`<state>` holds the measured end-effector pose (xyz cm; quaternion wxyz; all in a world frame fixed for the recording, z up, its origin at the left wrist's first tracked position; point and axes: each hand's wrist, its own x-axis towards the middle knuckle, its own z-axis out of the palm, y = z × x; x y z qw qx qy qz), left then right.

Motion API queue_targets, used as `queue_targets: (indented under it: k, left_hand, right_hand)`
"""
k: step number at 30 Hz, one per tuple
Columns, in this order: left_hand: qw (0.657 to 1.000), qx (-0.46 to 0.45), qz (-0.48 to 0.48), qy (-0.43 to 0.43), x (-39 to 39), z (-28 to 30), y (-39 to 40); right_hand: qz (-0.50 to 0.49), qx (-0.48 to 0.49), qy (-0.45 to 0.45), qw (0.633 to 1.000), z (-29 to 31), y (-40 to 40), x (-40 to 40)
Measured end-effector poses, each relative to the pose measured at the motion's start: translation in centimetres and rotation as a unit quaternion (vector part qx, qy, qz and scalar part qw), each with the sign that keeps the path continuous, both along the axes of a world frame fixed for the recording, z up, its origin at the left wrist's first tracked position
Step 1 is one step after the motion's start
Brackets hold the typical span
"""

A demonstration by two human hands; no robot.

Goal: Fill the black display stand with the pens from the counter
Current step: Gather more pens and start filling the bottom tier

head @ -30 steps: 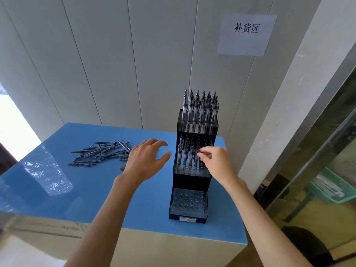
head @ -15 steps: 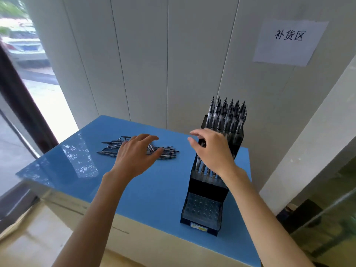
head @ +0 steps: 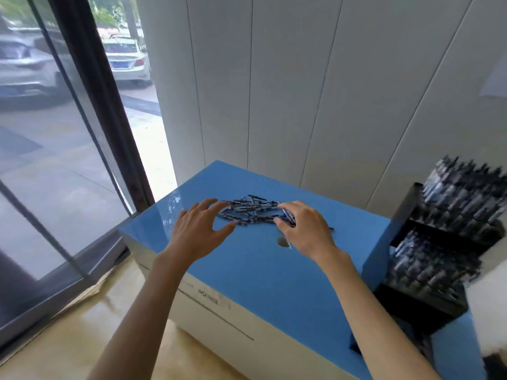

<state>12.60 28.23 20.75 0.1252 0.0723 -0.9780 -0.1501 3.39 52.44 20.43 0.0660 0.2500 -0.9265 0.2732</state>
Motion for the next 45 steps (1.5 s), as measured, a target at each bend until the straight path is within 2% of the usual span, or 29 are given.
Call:
queue_targets:
  k: [9, 17, 33, 45]
  left_hand:
    - [0.999, 0.02, -0.015, -0.038, -1.3, -3.4, -15.2]
    - [0.996, 0.027, -0.056, -0.06, -6.8, -6.1, -20.9]
    - [0.975, 0.02, -0.18, -0.131, -24.6, -9.7, -22.7]
    - [0.939, 0.037, -0.294, -0.172, -33.2, -15.6, -17.4]
  right_hand:
    - [-0.045, 0.015, -0.044, 0.998, -4.0, -11.9, -0.6]
    - [-0.101, 0.041, -0.082, 0.991, -6.9, -15.7, -2.8]
    - [-0.209, -0.02, -0.13, 0.969, -12.9, -18.5, -13.8]
    - [-0.338, 0.001, -0.168, 0.926, -15.0, -17.8, -13.3]
